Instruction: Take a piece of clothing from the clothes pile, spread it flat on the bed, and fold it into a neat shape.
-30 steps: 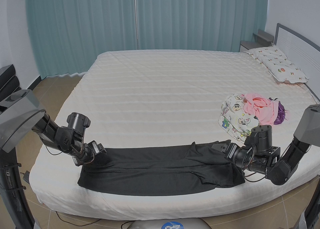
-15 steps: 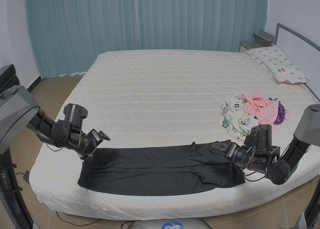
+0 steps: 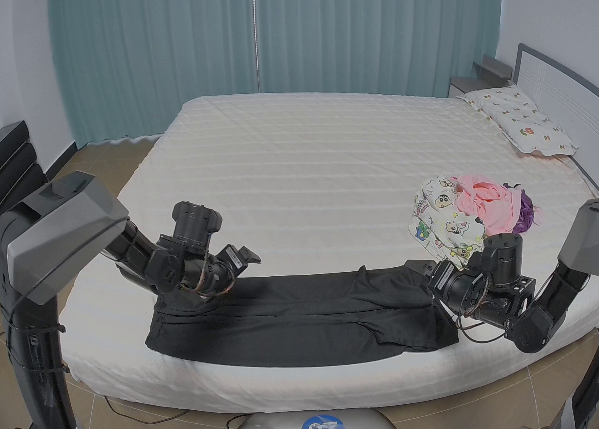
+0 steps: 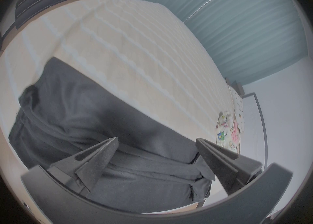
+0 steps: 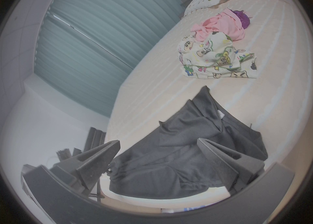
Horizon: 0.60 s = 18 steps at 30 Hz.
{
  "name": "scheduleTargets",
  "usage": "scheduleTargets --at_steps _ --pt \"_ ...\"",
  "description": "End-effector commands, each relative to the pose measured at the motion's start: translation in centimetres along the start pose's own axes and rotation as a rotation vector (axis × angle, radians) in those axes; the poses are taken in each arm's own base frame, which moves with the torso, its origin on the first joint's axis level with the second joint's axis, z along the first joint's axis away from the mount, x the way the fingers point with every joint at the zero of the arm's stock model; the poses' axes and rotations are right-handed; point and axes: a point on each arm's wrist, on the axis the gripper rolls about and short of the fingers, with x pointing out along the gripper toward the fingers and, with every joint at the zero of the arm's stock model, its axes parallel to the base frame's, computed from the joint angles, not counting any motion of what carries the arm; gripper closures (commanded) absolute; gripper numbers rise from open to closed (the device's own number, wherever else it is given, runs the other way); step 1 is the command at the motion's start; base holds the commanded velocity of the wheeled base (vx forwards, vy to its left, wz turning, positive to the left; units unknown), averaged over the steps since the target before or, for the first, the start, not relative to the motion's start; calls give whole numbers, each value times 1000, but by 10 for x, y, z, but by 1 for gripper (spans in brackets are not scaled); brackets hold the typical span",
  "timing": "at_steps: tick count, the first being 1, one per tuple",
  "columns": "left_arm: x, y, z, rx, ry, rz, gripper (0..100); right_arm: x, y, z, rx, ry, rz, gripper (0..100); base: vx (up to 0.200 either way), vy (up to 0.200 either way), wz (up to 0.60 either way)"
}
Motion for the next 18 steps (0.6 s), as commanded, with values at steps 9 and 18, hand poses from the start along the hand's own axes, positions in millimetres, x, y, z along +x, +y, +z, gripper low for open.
scheduleTargets --at_steps 9,18 --pt "25 0 -29 48 63 35 0 -2 -10 -7 19 56 -13 0 0 0 0" --pt "16 5 -39 61 89 63 0 -2 -13 -6 23 55 -23 0 0 0 0"
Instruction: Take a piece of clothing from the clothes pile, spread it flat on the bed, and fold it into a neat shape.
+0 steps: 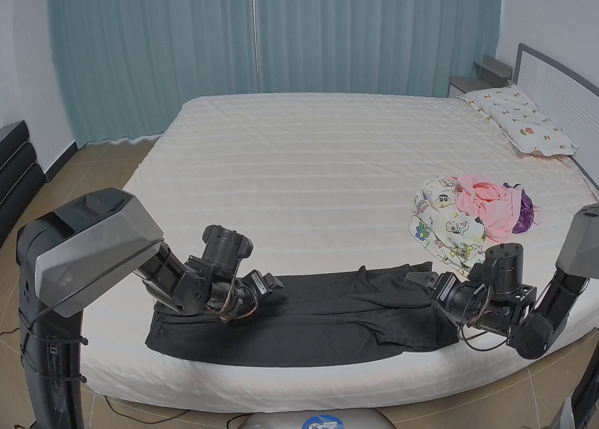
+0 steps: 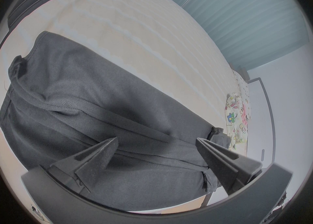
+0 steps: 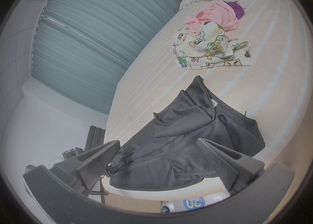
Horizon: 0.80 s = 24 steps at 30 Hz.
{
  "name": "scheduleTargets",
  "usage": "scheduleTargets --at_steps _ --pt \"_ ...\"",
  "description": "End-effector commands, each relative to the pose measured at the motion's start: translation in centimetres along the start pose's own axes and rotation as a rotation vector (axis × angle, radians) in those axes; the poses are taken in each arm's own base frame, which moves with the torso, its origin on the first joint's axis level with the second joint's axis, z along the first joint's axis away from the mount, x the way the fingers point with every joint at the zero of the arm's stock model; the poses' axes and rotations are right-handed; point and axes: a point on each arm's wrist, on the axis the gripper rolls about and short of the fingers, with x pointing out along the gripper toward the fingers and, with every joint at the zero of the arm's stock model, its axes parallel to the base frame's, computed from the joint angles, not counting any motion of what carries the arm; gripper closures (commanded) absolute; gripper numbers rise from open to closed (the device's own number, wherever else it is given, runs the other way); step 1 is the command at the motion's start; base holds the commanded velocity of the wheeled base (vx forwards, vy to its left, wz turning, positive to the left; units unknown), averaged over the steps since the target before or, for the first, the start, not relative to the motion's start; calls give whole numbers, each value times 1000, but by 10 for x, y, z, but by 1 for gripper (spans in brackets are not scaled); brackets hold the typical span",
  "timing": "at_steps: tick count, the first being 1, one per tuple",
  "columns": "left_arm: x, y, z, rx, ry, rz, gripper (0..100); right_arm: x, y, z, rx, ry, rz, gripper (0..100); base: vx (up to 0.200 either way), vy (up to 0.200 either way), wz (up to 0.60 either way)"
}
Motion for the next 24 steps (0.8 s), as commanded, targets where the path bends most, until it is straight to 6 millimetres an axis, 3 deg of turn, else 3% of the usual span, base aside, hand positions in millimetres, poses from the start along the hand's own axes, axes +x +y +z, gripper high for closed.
scheduleTargets --at_steps 1,9,15,19,24 --pt "-4 4 -4 11 13 16 0 0 -1 0 1 2 -3 0 0 0 0" --pt "-14 11 -8 50 26 37 0 -1 -2 -1 1 3 -4 0 0 0 0" --pt "-61 14 34 -20 -104 -21 0 -1 -4 -2 1 3 -4 0 0 0 0" --pt "-83 35 65 -12 -174 -6 0 -1 -4 -2 0 3 -4 0 0 0 0" --pt "-94 82 89 103 -121 91 0 -1 -5 -3 -2 6 -6 0 0 0 0"
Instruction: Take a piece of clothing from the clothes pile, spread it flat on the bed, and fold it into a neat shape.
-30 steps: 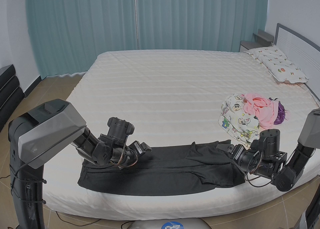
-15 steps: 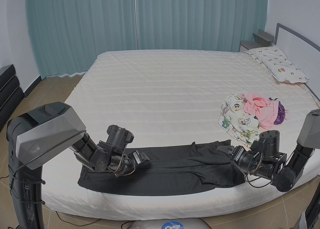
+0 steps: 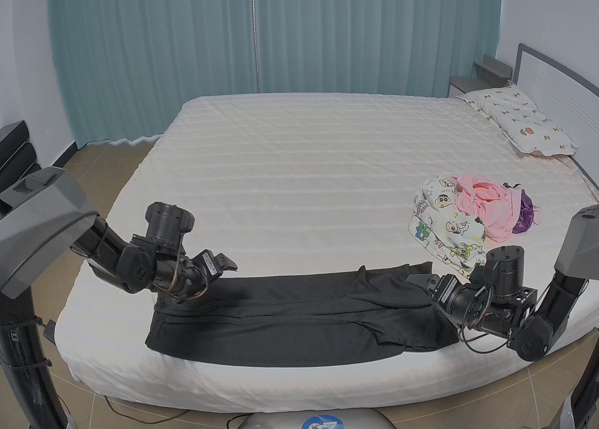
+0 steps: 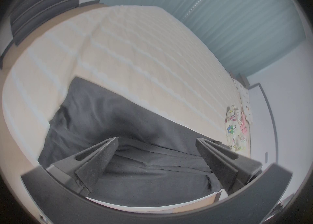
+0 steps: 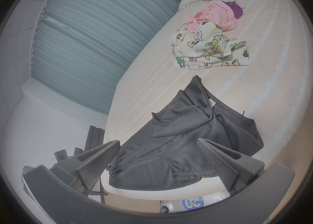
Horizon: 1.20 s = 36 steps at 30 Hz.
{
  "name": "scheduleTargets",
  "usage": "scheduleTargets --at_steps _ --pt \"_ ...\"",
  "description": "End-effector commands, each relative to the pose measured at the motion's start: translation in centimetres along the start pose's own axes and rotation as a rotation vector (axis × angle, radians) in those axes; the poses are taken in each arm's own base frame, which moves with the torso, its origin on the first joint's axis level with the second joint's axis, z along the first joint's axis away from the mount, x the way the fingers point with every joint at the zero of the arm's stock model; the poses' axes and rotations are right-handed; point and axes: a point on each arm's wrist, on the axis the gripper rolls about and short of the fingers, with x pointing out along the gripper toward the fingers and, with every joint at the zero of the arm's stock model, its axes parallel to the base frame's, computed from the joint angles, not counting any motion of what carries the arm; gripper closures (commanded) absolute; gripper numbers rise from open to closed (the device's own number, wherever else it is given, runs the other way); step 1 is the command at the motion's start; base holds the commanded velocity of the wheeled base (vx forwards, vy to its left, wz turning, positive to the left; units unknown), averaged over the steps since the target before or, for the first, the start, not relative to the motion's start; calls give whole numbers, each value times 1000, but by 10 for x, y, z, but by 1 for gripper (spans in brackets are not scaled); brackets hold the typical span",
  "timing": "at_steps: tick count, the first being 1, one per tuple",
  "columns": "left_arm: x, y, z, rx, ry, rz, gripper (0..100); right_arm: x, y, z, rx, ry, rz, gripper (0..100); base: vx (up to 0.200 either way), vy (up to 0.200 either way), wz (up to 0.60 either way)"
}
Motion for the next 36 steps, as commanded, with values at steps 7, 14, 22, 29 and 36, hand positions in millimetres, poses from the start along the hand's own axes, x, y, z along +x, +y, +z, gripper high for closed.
scheduleTargets --at_steps 7,14,22,29,36 --pt "-19 95 38 171 94 39 0 2 -2 -3 -4 14 -11 0 0 0 0" --pt "9 112 32 199 136 58 0 3 -3 -5 -3 22 -11 0 0 0 0" --pt "26 119 31 231 117 89 0 3 -2 -5 -6 35 4 0 0 0 0" --pt "28 120 27 268 134 89 0 3 -1 -5 -6 34 5 0 0 0 0" --pt "28 120 26 293 143 78 0 3 -1 -5 -6 35 6 0 0 0 0"
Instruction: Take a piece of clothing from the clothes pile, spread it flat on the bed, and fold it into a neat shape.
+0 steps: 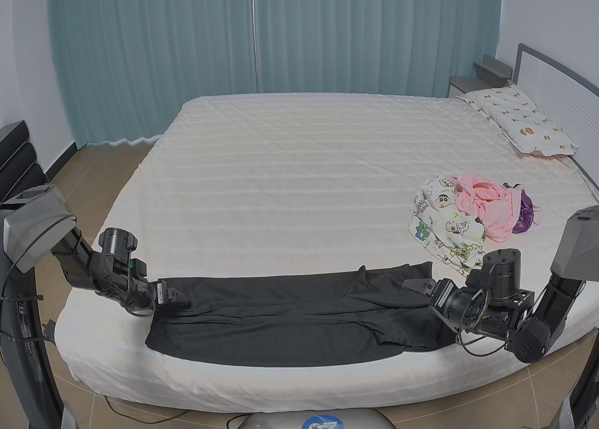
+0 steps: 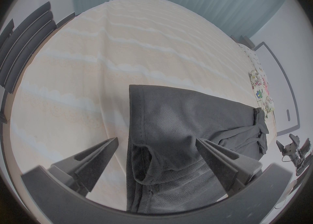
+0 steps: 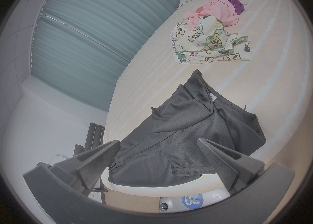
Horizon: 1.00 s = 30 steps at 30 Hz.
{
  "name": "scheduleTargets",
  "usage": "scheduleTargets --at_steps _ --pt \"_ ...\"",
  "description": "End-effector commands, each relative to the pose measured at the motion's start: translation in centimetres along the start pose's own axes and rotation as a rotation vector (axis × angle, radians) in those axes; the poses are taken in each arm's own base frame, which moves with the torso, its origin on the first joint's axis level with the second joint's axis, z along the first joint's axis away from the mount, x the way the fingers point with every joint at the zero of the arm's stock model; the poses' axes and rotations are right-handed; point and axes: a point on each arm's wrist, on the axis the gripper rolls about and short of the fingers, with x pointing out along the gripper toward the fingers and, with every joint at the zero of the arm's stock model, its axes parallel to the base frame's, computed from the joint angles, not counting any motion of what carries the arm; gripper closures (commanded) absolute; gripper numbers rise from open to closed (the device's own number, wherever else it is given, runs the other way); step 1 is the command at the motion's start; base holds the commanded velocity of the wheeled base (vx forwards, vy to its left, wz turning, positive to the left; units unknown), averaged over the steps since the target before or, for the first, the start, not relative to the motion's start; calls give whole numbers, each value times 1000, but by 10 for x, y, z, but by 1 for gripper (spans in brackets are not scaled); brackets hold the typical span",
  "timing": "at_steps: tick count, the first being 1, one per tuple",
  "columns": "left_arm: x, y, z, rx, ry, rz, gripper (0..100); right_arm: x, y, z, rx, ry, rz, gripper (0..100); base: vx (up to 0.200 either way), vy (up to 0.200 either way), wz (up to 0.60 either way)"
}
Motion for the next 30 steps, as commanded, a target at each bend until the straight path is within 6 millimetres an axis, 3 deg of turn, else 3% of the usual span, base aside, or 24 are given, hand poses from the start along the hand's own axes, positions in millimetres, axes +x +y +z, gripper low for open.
scheduleTargets --at_steps 1,4,5,18,30 --pt "2 0 -1 14 7 -4 0 0 0 0 0 1 1 0 0 0 0" --pt "5 2 -3 33 13 -4 0 0 0 -1 -1 3 1 0 0 0 0" --pt "5 2 -3 37 14 -4 100 0 0 0 0 2 -1 0 0 0 0" --pt "1 1 -6 54 22 -33 100 1 -2 -1 3 16 0 0 0 0 0" --pt "-16 -6 0 56 -17 -37 100 -1 -1 1 2 -10 32 0 0 0 0"
